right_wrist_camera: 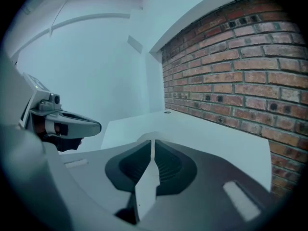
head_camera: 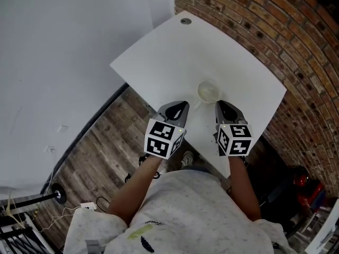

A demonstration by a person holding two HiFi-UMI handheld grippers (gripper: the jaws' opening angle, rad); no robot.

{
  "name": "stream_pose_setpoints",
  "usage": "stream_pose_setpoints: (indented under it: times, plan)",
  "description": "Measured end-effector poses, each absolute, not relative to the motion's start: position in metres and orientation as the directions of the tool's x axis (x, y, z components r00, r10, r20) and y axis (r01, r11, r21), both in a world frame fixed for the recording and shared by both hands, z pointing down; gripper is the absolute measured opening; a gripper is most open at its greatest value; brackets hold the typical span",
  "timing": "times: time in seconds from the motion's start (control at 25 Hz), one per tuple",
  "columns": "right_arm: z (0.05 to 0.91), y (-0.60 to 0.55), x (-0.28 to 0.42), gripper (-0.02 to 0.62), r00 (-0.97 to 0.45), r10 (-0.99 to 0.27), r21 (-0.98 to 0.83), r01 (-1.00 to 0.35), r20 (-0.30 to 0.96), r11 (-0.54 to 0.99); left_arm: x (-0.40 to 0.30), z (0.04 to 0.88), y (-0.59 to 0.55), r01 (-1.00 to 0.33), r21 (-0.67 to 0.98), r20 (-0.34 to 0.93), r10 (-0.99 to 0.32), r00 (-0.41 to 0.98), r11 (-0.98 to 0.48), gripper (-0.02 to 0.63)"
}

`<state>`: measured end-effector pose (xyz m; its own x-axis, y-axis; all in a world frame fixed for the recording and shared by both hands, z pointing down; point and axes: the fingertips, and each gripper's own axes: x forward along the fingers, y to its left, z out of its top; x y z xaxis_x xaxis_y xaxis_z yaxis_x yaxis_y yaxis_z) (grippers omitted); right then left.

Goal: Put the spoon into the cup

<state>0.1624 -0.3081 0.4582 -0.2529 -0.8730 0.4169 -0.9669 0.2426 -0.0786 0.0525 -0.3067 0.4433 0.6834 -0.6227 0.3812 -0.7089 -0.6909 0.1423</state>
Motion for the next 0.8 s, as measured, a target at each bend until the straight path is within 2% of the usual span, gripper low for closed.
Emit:
stream_pose_setpoints:
  times: [0.8]
  plan:
    - [0.411,-0.253,0.126,0.011,-0.214,-0.918,-0.046,-0.976,0.334,0.211,0.028,0.427,-0.268,-0.658,0.127,0.348,-0.588,0.731,-0.742,-0.008]
